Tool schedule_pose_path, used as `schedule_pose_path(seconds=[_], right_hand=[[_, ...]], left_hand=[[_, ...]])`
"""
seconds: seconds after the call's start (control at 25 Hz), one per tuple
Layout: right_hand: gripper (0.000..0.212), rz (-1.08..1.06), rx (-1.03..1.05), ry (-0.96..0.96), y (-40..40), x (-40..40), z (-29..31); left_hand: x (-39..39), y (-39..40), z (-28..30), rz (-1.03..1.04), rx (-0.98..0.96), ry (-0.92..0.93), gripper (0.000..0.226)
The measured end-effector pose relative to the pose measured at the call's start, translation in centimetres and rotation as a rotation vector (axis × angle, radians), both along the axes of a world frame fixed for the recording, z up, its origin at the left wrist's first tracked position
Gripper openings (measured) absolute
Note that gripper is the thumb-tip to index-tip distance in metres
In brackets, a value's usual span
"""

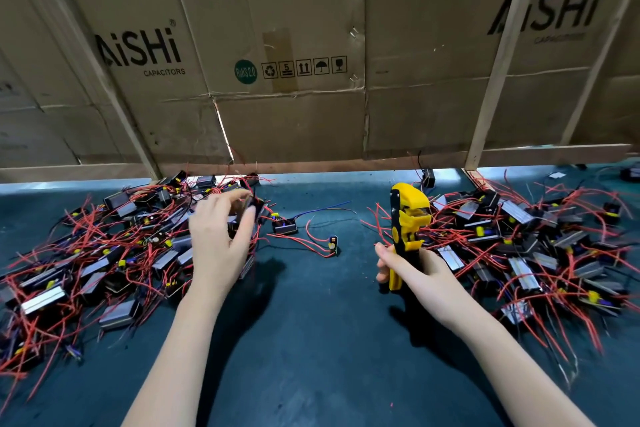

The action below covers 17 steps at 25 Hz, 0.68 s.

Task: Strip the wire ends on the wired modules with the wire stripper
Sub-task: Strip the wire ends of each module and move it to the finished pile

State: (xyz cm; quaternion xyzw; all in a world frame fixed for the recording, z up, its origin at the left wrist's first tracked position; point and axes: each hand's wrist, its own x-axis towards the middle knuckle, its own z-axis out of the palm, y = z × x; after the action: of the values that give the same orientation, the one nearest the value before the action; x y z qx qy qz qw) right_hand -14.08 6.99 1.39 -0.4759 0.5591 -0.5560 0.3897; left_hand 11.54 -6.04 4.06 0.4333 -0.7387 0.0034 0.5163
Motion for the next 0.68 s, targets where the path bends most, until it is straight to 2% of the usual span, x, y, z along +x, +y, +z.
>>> schedule_pose_path(seconds=[0.08, 0.12, 0.2, 0.24, 0.28, 0.4, 0.48, 0.52, 0.6, 0.68], right_hand=[[0.059, -0.015, -0.013, -0.003, -0.1, 0.2, 0.0], [0.059, -0.03, -0.027, 0.0, -0.1, 0.3, 0.0], [0.064, -0.074, -0.061, 0.0, -0.2, 0.3, 0.0], [0.065, -0.11, -0.088, 0.005, -0.2, 0.1, 0.0], [0.064, -0.162, -0.13, 0.033, -0.1, -0.1, 0.1], [0.046, -0.355, -0.314, 0.238, 0.2, -1.3, 0.5], [0.029, -0.483, -0.421, 0.499, 0.4, -2.3, 0.8], [0.027, -0.536, -0.459, 0.656, 0.4, -2.8, 0.9], [0.044, -0.617, -0.477, 0.953, 0.3, -3.3, 0.8], [0.054, -0.688, -0.451, 1.125, 0.2, -3.3, 0.6]], left_hand=[[-0.9, 1.1, 0.4, -0.392, 0.233, 0.047, 0.021], [-1.7, 1.7, 0.2, -0.541, 0.381, -0.048, 0.018], [-3.4, 2.8, -0.8, -0.602, 0.485, -0.438, 0.014], [-4.1, 3.0, -1.4, -0.581, 0.464, -0.566, 0.014], [-4.5, 3.1, -1.8, -0.565, 0.435, -0.602, 0.016], [-4.8, 3.1, -1.9, -0.523, 0.394, -0.509, 0.023], [-5.4, 3.5, -1.8, -0.454, 0.438, -0.34, 0.022], [-6.0, 3.9, -1.9, -0.417, 0.476, -0.238, 0.019], [-7.3, 4.7, -2.1, -0.361, 0.542, -0.09, 0.011], [-8.0, 5.1, -2.5, -0.366, 0.602, -0.015, 0.003]])
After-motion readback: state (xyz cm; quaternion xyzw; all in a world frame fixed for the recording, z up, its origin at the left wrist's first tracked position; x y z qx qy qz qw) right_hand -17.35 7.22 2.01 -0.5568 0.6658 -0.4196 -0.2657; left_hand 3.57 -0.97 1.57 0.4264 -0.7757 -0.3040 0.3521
